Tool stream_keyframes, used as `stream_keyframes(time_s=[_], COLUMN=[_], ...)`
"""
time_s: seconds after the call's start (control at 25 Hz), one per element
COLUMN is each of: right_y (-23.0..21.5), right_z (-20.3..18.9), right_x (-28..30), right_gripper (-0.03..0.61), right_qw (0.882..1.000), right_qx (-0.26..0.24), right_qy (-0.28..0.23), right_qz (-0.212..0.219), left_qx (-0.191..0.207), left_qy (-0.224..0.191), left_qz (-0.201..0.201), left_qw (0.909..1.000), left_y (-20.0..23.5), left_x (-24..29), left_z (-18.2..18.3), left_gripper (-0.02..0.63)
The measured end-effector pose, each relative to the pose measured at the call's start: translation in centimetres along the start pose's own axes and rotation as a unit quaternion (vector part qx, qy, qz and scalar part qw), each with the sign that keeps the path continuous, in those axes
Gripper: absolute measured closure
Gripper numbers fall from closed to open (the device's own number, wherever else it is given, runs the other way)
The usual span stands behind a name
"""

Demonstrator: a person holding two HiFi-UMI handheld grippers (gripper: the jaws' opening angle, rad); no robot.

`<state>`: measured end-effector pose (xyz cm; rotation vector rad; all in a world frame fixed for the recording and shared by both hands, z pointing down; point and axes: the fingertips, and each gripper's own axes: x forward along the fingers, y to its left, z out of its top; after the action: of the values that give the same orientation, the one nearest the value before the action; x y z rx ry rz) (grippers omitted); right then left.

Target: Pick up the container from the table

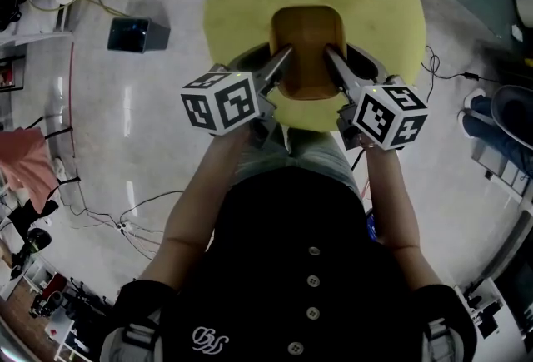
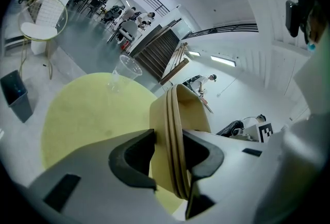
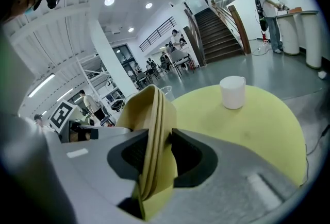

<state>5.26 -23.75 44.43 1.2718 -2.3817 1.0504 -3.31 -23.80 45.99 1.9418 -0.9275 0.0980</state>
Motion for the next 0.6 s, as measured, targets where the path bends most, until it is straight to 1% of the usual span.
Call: stream_keyframes(time_s=[0.28, 0.48, 0.6], right_y=[1.6, 1.8, 2.1], right_z=[1.6, 2.1, 2.7], right_x=[-1.3, -2.0, -2.2], right_gripper=[0.483, 0.483, 0.482], right_qw=[1.0, 1.0, 0.999], right_qx=[-0.01, -0.01, -0.007], right_qy=[-0.02, -0.022, -0.031], right_qz=[0.002, 0.002, 0.004], left_qx=[0.025, 0.04, 0.051], left_qy=[-0.008, -0.005, -0.011], left_qz=[-0.01, -0.024, -0.031], left_qw=[0.9996, 0.9989, 0.9981], left_y=[-1.8, -2.7, -3.2], left_x=[-1.4, -1.5, -1.8], left_z=[1.5, 1.8, 2.6], left_gripper=[0.479, 0.479, 0.479])
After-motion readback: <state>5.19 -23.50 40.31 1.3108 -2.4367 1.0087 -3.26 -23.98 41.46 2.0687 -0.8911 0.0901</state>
